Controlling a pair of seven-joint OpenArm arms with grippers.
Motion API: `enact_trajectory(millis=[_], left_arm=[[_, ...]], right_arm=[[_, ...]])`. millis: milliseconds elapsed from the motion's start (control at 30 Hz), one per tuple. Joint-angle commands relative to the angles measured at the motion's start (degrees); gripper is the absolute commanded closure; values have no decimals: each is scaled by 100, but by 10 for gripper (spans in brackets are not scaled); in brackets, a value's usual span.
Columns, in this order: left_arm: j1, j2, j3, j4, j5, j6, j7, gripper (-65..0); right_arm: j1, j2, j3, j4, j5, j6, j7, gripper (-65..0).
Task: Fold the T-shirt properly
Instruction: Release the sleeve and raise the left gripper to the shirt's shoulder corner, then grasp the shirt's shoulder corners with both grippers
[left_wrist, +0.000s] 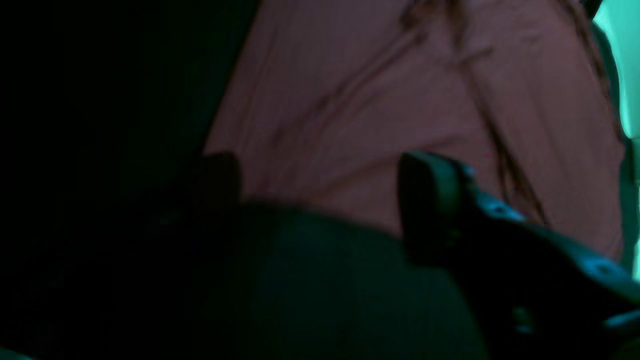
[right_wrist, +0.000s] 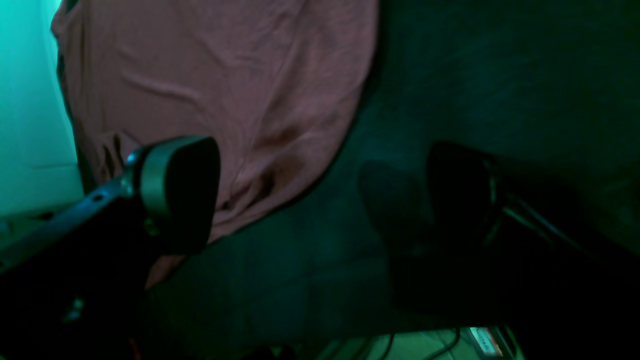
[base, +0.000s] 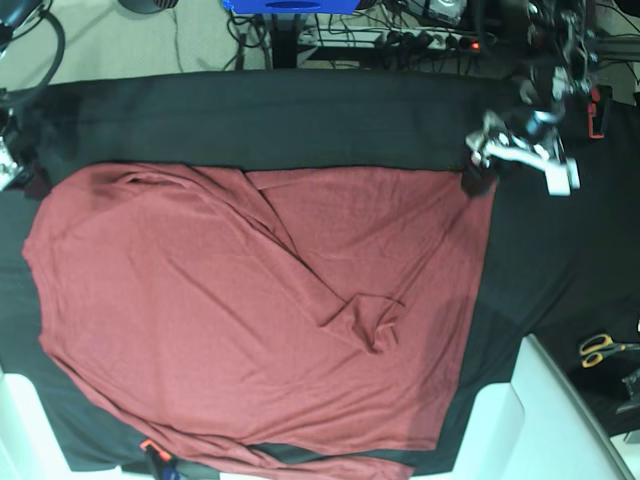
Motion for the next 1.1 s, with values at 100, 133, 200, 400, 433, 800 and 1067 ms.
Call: enact_trajectory(millis=[100, 133, 200, 400, 433, 800, 1067], left_arm=[[151, 172, -61, -516, -795, -76, -75, -318], [151, 199, -61, -656, -821, -76, -75, -314], [107, 225, -70, -911, -707, -76, -75, -314], [-112, 348, -70, -1166, -689, -76, -75, -313], [-165, 401, -70, -1175, -672, -76, -75, -313], [-569, 770, -61, -1623, -672, -76, -66, -311], [-719, 796, -96, -1790, -689, -76, -66, -311]], right_arm=[[403, 405, 12, -548, 143, 56, 74, -620], [482, 440, 12, -706, 143, 56, 74, -620], [649, 536, 12, -1119, 143, 56, 74, -620], [974, 633, -85, -1919, 125, 56, 100, -620], [1001, 651, -173, -1954, 125, 56, 109, -618], [1361, 677, -586, -2368, 134, 48, 135, -617], [1546, 677, -639, -2930, 134, 48, 381, -617]])
